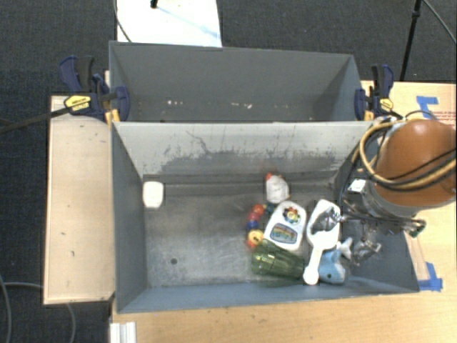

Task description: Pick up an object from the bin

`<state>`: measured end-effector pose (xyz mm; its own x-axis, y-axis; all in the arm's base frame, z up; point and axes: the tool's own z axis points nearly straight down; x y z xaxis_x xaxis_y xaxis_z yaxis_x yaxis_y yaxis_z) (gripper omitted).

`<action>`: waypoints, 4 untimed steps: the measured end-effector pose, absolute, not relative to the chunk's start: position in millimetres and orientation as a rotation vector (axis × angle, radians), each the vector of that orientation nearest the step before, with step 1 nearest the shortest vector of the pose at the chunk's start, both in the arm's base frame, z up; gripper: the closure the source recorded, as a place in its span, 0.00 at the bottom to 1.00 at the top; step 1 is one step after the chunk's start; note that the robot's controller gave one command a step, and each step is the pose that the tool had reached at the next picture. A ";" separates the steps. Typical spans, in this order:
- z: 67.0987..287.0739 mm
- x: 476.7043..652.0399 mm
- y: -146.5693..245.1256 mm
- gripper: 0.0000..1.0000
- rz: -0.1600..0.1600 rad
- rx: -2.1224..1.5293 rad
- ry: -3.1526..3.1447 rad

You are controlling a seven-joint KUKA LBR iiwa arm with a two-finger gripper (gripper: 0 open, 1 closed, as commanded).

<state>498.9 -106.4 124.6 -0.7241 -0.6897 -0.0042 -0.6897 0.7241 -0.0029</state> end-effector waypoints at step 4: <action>74.5 499.7 -82.4 1.00 0.002 -1.762 2.600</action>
Offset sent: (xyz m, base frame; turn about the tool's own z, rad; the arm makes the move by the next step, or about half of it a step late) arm 0.0006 0.0232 -0.0546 -0.4301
